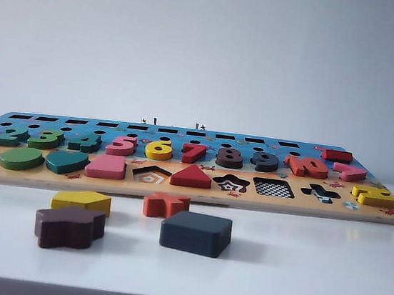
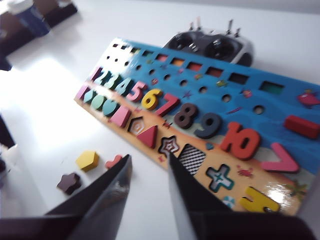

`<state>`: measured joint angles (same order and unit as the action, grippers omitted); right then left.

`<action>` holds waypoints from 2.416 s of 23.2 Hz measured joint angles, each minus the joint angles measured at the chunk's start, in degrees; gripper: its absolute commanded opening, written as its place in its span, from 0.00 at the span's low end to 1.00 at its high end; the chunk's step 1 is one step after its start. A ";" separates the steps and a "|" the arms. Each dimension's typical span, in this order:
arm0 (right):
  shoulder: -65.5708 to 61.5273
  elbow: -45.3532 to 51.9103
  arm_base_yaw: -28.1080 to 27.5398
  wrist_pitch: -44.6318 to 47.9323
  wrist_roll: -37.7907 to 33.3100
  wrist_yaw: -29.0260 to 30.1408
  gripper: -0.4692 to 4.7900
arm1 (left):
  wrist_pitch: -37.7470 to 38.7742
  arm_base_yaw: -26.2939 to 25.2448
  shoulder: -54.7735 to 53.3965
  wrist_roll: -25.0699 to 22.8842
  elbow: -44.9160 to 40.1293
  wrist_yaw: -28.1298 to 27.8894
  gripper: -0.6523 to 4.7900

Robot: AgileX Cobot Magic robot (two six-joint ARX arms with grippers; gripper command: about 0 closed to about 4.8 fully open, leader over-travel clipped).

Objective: Insert the cube into the slot.

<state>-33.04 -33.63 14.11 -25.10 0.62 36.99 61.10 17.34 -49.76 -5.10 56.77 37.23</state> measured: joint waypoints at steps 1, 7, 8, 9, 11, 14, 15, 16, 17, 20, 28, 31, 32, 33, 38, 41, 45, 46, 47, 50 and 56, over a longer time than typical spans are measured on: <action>-1.90 -0.96 1.86 -1.03 1.49 0.00 0.57 | 0.00 0.00 0.00 0.00 0.00 0.00 0.15; -15.30 -9.05 17.90 -8.48 9.38 -5.51 0.81 | 0.00 0.00 0.00 0.00 0.00 0.00 0.15; -17.31 -10.16 20.50 -9.70 10.12 -7.32 0.83 | 0.00 0.00 0.00 0.00 0.00 0.00 0.15; -19.50 -11.23 23.43 -11.13 10.95 -9.53 0.87 | -0.02 0.00 0.00 0.00 0.00 0.00 0.15; -24.70 -13.25 31.34 -14.58 12.94 -17.20 0.93 | 0.00 0.00 0.00 0.00 0.00 0.00 0.15; -27.52 -13.42 35.67 -14.91 13.11 -23.43 0.94 | -0.24 0.00 0.00 0.00 0.00 0.00 0.15; -28.55 -13.42 37.05 -15.06 12.96 -25.55 0.94 | -0.52 0.00 0.00 0.00 0.00 0.00 0.15; -29.42 -13.42 38.07 -15.23 12.59 -27.47 0.94 | -0.90 0.00 0.00 0.00 0.00 0.00 0.15; -30.05 -13.42 38.88 -15.30 11.96 -28.87 0.94 | -1.33 0.00 0.00 0.00 0.00 0.00 0.15; -32.54 -13.42 41.70 -15.12 9.44 -31.30 0.90 | -3.72 0.00 0.00 -0.02 0.00 0.00 0.15; -36.06 -13.44 45.22 -9.70 6.82 -31.50 0.90 | -3.87 0.00 0.00 0.00 0.00 0.00 0.15; -37.70 -13.44 45.24 -8.17 5.14 -31.52 0.89 | -3.19 0.00 0.00 0.00 0.00 0.00 0.15; -38.18 -13.44 45.35 -7.96 4.98 -31.54 0.88 | -2.97 0.00 0.00 0.00 0.00 0.00 0.15; -38.80 -13.44 45.53 -7.80 4.74 -31.54 0.88 | -2.73 0.00 0.00 0.00 0.00 0.00 0.15; -42.27 -13.42 46.66 -6.56 4.09 -31.56 0.88 | -1.03 0.00 0.00 0.00 0.00 0.00 0.15; -42.99 -13.42 46.66 -5.75 4.07 -31.56 0.87 | -1.03 0.00 0.00 0.00 0.00 0.00 0.15; -44.37 -13.42 46.66 -5.16 4.11 -32.44 0.76 | -0.98 0.00 0.00 0.00 0.00 0.00 0.15; -44.65 -13.42 46.64 -5.11 4.11 -32.54 0.73 | -0.96 0.00 0.00 0.00 0.00 -0.02 0.15; -44.85 -13.42 46.64 -5.07 4.11 -32.54 0.72 | -0.96 0.00 0.00 0.00 0.00 -0.02 0.15; -45.27 -13.42 46.64 -4.98 4.24 -32.79 0.71 | -0.83 0.00 0.00 -0.02 0.00 -0.02 0.15; -45.64 -13.42 46.64 -4.76 4.35 -33.62 0.67 | -0.81 0.00 0.00 0.00 0.00 -0.02 0.15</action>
<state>-78.67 -47.05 60.75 -29.87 4.97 3.38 60.29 17.34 -49.76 -5.10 56.77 37.21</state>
